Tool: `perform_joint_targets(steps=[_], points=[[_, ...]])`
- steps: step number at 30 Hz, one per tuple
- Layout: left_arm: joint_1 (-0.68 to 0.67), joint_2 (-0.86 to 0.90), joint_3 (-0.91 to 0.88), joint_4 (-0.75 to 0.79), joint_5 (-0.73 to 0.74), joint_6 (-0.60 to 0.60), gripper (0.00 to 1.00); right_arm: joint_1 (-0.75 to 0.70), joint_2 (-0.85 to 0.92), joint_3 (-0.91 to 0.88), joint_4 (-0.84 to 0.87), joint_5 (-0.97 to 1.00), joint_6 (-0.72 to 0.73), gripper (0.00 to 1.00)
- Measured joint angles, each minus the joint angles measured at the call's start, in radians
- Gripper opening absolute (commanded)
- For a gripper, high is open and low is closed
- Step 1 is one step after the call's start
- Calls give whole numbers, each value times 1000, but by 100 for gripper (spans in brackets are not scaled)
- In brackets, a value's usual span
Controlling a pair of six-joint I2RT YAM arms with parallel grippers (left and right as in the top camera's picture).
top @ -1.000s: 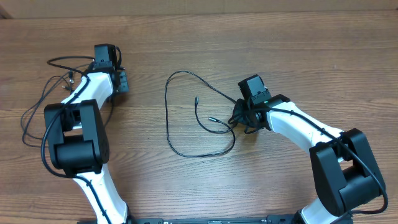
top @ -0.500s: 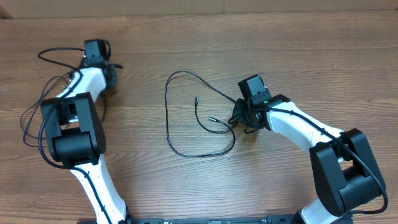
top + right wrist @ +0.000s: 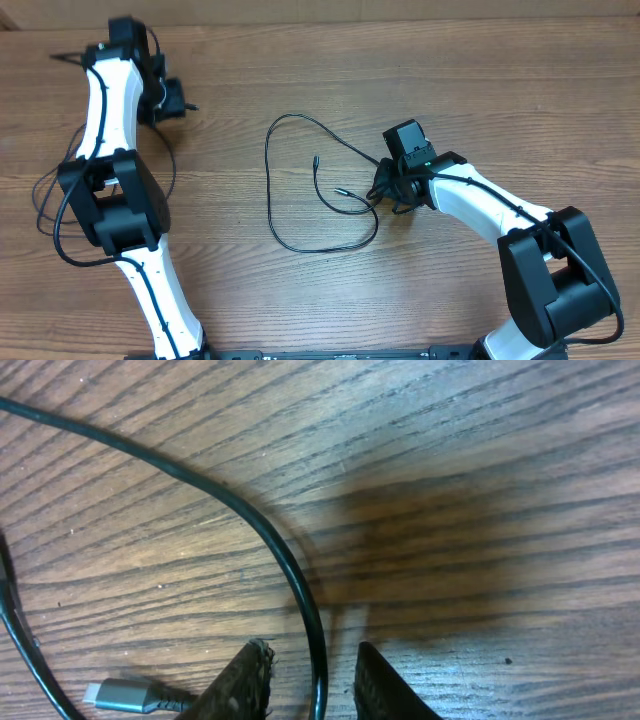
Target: Untangle cables
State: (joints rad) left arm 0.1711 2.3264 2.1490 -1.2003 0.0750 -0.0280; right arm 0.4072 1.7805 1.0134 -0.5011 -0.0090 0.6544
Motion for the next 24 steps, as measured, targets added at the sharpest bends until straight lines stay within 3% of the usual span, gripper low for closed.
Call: perform_joint_targets(steps=[5, 7, 14, 16, 18, 19, 20, 24], points=[[-51, -4, 59, -232, 161, -24, 45, 0, 0, 0, 0, -1, 0, 31], [-76, -4, 46, -301, 208, -26, 43, 0, 0, 0, -1, -1, 1, 24], [-177, -3, -29, -341, 269, -23, 39, -1, -1, 0, -9, -44, -23, 31], [-213, -3, -31, -340, 270, -24, 39, -5, -10, 2, -29, -69, -44, 49], [-242, -3, -31, -335, 270, -24, 39, -18, -35, 8, -52, -99, -63, 83], [-257, -3, -31, -333, 269, -24, 39, -28, -53, 11, -56, -117, -69, 95], [-274, -3, -31, -330, 267, -24, 40, -44, -81, 17, -58, -133, -76, 100], [-304, -3, -31, -316, 265, -24, 41, -94, -159, 41, -52, -160, -94, 100]])
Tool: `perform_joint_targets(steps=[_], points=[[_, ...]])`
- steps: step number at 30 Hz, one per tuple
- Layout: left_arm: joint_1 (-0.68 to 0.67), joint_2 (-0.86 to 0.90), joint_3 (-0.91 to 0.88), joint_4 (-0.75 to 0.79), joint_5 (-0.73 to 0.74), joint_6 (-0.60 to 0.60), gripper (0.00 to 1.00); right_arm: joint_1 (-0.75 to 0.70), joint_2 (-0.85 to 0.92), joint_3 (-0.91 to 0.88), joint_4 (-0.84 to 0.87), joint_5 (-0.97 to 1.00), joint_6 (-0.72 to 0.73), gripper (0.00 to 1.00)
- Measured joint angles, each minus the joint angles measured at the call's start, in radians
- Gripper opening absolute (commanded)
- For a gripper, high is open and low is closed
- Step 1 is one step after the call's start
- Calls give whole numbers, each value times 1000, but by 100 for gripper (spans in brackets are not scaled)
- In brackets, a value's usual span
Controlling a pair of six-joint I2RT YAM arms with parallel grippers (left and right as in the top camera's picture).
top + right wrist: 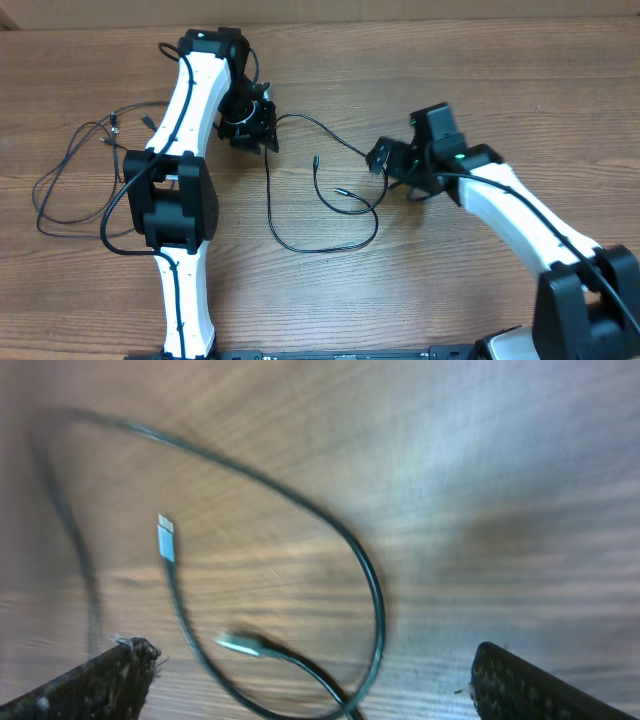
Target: Untangle cables
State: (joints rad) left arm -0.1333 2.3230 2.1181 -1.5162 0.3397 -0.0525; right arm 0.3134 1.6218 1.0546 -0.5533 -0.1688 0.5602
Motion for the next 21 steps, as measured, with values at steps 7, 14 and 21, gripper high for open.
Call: perform_joint_targets(steps=[7, 14, 21], points=[[-37, 0, -1, 74, -11, 1, 82, -97, -18, 7, -85, 59, -10, 100], [-84, 0, -1, 104, -26, -3, 84, -121, -18, 7, -112, 117, -11, 100], [-126, 0, -5, 89, -31, -26, 89, -121, -18, 7, -113, 125, -11, 100]])
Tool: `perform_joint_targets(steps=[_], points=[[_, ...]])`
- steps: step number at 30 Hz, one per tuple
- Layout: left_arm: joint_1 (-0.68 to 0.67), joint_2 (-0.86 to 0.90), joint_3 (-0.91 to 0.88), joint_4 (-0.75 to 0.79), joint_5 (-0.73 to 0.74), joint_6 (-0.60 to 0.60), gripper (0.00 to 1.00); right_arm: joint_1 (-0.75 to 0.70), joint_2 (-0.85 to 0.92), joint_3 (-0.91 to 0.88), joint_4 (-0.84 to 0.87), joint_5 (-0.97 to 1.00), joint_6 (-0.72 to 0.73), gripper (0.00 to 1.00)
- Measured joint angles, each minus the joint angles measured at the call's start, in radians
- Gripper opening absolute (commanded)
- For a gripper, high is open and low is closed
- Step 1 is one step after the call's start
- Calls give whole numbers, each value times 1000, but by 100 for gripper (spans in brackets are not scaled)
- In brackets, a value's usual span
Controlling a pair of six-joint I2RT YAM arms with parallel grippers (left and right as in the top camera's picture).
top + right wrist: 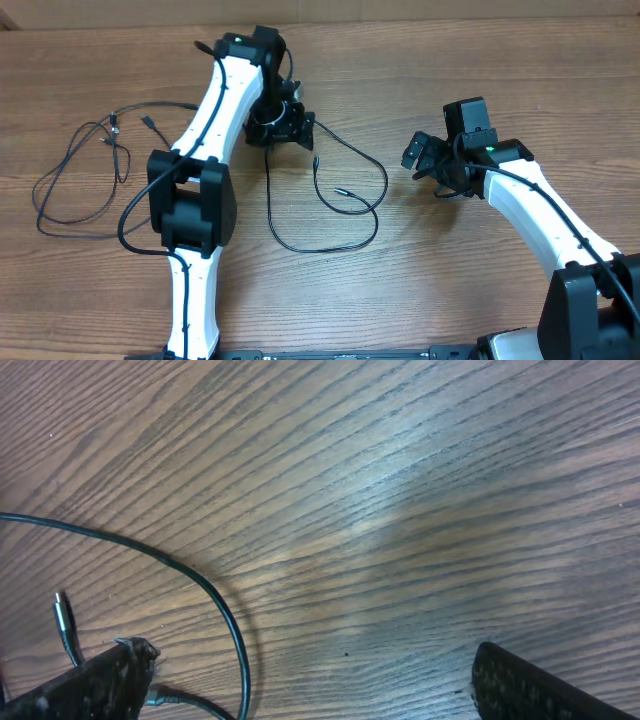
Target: Untangle cables
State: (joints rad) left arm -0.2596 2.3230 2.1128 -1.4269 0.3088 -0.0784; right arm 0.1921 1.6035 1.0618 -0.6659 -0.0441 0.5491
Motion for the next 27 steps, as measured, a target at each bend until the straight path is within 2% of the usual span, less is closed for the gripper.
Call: perform_joint_targets(steps=[4, 11, 20, 27], points=[[-33, 0, -12, -22, -16, -23, 92, 0, 0, 0, 0, 0, 0, 100], [-88, 0, -57, -73, -126, -126, 93, 0, 0, 0, 0, 0, 0, 100], [-117, 0, -217, -8, -172, -212, 95, 0, 0, 0, 0, 1, 0, 100], [-119, 0, -243, 21, -176, -266, 92, 0, 0, 0, 0, 1, 0, 100]])
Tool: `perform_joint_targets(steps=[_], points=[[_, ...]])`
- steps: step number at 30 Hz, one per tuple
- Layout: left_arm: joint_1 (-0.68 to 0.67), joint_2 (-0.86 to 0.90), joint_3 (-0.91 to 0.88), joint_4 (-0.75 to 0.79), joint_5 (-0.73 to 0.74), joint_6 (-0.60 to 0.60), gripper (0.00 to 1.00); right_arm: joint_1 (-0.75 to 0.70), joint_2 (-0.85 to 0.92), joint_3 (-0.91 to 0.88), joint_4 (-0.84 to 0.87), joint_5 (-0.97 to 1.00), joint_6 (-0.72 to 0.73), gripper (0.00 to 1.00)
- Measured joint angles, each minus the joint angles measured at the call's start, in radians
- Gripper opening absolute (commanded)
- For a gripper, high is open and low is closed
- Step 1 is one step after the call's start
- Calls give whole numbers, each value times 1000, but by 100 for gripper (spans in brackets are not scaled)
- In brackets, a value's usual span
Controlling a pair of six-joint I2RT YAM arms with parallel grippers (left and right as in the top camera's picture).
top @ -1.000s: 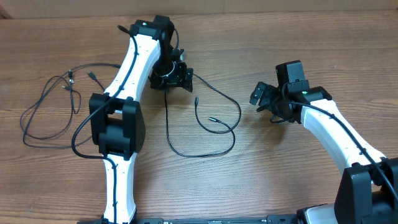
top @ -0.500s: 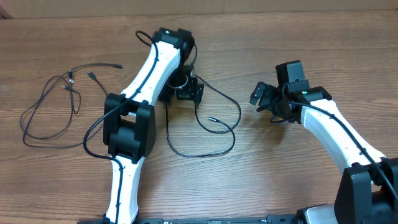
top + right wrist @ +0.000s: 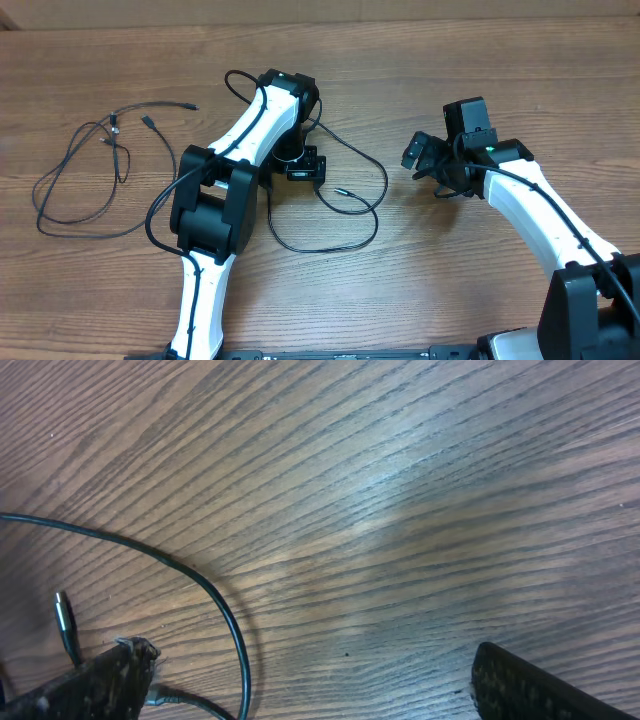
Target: Untangle cables
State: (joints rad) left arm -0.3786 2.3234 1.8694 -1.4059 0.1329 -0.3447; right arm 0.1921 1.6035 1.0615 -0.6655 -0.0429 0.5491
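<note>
A thin black cable (image 3: 372, 186) lies in a loose loop at the table's middle. Part of it (image 3: 228, 622) and a small plug (image 3: 65, 622) show in the right wrist view. A second black cable (image 3: 75, 170) lies spread at the far left. My left gripper (image 3: 303, 166) is low over the middle cable's inner end; whether its jaws are open or shut is hidden by its own body. My right gripper (image 3: 424, 168) stands wide open to the right of the loop, fingers (image 3: 540, 685) far apart with nothing between them.
The wooden table (image 3: 480, 70) carries only the two cables. The left arm (image 3: 255, 115) stretches across the middle from the front, and the right arm (image 3: 530, 215) comes in from the front right.
My left gripper has moved from the loop's back edge toward the front, onto the cable's inner end. The right arm and the cable loop look unchanged.
At first my right gripper was nearly shut around the loop's right side, and my left gripper was at the far back left. Then the right one was open and lifted off while the left had come to the loop. The right then stood farther right; the left is now over the cable's inner end.
</note>
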Motion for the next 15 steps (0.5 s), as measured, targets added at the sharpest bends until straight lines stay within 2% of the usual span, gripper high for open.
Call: perform_joint_targets(steps=[8, 15], points=[[-2, -12, -3, 22, -1, -42, 93, 0, 0, 0, 0, 2, 0, 100], [-45, -108, -6, 60, -38, -150, 94, 0, 0, 0, 0, 3, 0, 100]])
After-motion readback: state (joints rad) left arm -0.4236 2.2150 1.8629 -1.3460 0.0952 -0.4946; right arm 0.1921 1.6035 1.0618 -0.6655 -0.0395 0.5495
